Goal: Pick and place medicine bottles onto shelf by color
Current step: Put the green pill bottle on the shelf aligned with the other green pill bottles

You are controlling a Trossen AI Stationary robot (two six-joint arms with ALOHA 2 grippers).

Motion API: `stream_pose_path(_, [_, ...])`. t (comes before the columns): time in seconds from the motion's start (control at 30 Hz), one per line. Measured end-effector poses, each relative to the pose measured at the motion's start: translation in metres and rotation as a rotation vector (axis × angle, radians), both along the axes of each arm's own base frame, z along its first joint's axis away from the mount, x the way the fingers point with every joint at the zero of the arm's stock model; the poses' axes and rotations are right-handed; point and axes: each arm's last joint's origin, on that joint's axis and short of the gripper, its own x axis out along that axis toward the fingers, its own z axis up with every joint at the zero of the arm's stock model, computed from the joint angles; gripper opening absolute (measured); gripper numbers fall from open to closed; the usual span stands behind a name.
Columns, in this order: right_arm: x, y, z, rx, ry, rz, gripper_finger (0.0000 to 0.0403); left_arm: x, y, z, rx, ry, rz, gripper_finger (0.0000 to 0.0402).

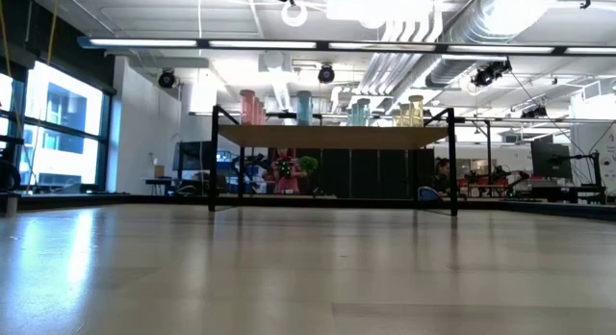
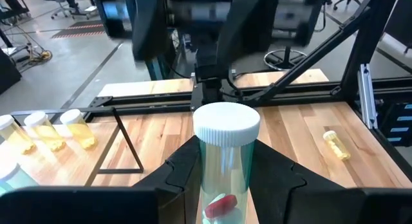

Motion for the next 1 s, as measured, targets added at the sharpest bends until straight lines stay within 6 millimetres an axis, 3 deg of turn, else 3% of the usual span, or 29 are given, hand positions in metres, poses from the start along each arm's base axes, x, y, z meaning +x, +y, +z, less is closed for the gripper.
stream_pose_path(0.17, [0.003,0.002,0.03,-0.061,0.025,0.053,0.0209,0.0,0.0,-0.001,0.001,0.007,0.003,0.0097])
stream_pose_path(0.3, [0.008,0.003,0.042,-0.088,0.113,0.057,0.0209,-0.001,0.001,-0.002,0.012,0.026,0.037,0.0097])
stream_pose_path(0.63, [0.036,0.005,0.031,-0.098,0.193,0.07,0.0208,-0.002,0.002,-0.004,0.014,0.042,0.047,0.0097])
stream_pose_path(1.0, [0.054,-0.003,0.02,-0.059,0.2,0.067,0.0208,-0.002,0.002,-0.005,0.016,0.053,0.047,0.0097])
